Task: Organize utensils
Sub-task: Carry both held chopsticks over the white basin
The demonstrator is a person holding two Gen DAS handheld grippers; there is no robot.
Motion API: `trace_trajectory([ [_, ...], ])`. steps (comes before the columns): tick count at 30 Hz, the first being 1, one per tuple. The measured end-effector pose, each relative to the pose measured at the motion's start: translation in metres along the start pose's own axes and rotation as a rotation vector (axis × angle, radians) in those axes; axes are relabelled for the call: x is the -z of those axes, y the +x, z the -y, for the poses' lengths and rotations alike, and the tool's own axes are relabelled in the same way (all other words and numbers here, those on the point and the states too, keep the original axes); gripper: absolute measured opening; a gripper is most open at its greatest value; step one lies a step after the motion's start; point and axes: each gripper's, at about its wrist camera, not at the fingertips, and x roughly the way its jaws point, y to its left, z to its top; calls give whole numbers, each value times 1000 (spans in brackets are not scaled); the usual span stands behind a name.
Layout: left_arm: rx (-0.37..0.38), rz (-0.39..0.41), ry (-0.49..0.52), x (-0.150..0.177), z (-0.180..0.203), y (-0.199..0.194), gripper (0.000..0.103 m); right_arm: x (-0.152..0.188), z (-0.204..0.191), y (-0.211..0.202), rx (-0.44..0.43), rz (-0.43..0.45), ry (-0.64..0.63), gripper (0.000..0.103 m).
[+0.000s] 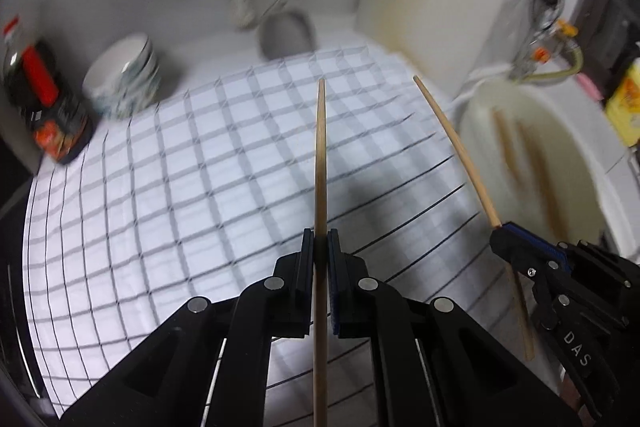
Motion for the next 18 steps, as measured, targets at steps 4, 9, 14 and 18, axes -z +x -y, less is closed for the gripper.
trace_trajectory([
  [4,70,51,47,-29,42,-13,7,-14,44,-32,52,59,55,6],
  [9,193,63,126,-63,115,-7,7,-20,113,-57,148,96,156,6],
  [14,271,3,193,-79,183,23,7,-20,175,-60,208,86,262,6],
  [18,275,-58,223,-83,216,56,7,-19,207,-49,225,61,305,6],
])
